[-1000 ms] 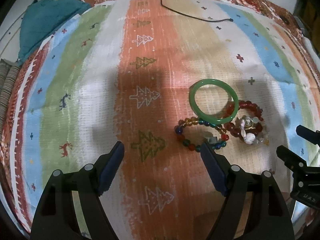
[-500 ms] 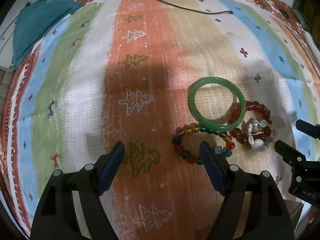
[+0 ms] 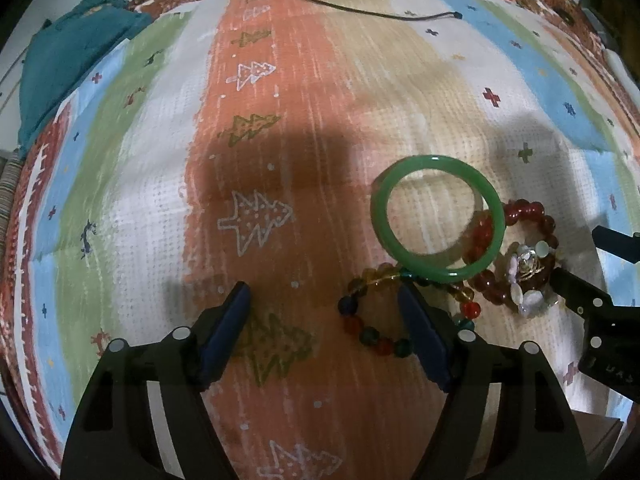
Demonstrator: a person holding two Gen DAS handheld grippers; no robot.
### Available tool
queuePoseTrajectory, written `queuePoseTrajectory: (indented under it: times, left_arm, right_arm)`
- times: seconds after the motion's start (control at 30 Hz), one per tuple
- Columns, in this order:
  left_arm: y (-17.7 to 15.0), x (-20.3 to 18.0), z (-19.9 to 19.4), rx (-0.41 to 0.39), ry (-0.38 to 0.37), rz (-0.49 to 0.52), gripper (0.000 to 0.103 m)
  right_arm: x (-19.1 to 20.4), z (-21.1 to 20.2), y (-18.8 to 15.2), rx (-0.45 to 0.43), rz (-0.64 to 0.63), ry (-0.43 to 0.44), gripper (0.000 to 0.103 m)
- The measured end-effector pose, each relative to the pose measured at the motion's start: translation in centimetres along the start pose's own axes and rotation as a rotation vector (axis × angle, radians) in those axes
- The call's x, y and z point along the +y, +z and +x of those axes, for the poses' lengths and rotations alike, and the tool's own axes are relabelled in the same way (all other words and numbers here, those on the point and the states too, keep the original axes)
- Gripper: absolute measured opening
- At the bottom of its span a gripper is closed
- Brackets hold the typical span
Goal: Organize jewelry
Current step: 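Grasp the multicolour bead bracelet with the left tool while the right tool grasps the white-bead bracelet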
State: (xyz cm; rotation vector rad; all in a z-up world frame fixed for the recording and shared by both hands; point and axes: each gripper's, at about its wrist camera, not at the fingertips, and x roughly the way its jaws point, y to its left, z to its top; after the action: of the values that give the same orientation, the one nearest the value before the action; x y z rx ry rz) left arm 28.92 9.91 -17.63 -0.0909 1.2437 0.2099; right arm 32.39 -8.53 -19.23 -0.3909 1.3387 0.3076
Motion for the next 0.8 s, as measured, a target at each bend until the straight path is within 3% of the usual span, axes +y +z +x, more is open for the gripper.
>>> queuePoseTrajectory:
  times: [0.13, 0.27, 0.37, 0.43, 0.8]
  left_arm:
    - [-0.1, 0.1, 0.2, -0.002, -0.009, 0.005, 0.064]
    - [0.1, 0.2, 0.2, 0.009, -0.009, -0.006, 0.041]
    - [0.1, 0.1, 0.0, 0.015, -0.01, -0.004, 0.019]
    - [-0.1, 0.2, -0.1, 0.017, -0.008, -0.008, 0.01]
    - [-0.9, 0.4, -3.1, -0.022, -0.045, -0.032, 0.009]
  right_arm:
    - [0.3, 0.3, 0.3, -0.006, -0.033, -0.018, 0.066]
    - [0.5, -0.2, 0.1, -0.016, -0.051, -0.022, 0.035]
    - [1.0, -0.4, -0.1, -0.023, -0.075, -0.023, 0.023]
    - [1.2, -0.6, -0.3, -0.03, -0.086, -0.025, 0.012]
    - [1.1, -4.1, -1.1, -0.096, -0.064, 0.043, 0.01]
